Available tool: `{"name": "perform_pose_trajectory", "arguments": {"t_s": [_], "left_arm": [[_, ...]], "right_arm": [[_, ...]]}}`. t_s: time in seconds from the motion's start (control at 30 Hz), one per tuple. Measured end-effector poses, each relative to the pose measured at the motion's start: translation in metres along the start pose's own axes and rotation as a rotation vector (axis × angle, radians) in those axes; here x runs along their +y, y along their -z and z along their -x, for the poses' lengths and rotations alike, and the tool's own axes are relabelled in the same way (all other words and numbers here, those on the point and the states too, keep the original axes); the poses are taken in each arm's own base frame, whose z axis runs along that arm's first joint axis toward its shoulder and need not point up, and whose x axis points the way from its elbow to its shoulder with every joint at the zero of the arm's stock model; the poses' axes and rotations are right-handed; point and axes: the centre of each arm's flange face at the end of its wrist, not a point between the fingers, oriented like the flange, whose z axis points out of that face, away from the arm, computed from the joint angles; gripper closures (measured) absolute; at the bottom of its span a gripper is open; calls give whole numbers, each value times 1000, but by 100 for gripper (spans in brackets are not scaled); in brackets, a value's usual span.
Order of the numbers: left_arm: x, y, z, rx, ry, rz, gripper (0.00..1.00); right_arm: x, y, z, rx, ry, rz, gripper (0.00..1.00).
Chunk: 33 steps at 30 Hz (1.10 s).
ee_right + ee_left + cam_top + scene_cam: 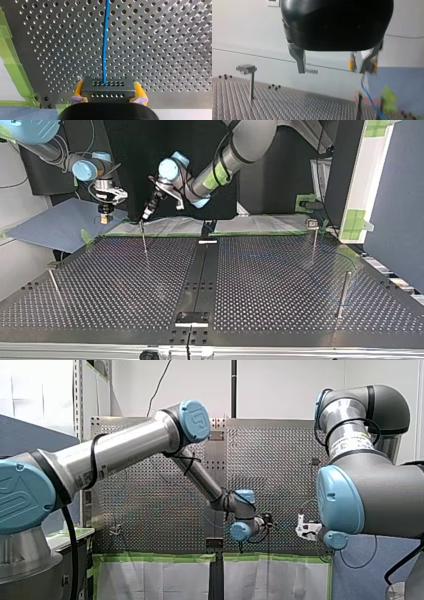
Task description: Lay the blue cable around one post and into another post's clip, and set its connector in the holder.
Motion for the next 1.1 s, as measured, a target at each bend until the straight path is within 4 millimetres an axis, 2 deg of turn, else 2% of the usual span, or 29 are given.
{"name": "perform_pose_trajectory", "arguments": {"t_s": [0.2, 0.3, 0.47, 0.63, 0.83, 1.1], "left_arm": [[-33, 26, 9, 24, 23, 9, 0], [-26, 35, 7, 50, 7, 41, 0], [-4, 49, -3, 107, -38, 109, 0], [3, 65, -15, 159, -57, 124, 0], [0, 85, -20, 206, -69, 110, 0], [-17, 102, 3, 163, -30, 99, 0]], "right_arm": [[0, 2, 2, -16, 3, 1, 100], [0, 2, 2, -20, 5, 2, 100], [1, 2, 3, -21, 3, 4, 100], [2, 3, 4, -26, -2, 5, 100], [2, 4, 5, -35, -11, 6, 100], [5, 4, 5, -35, -14, 10, 100]]}}
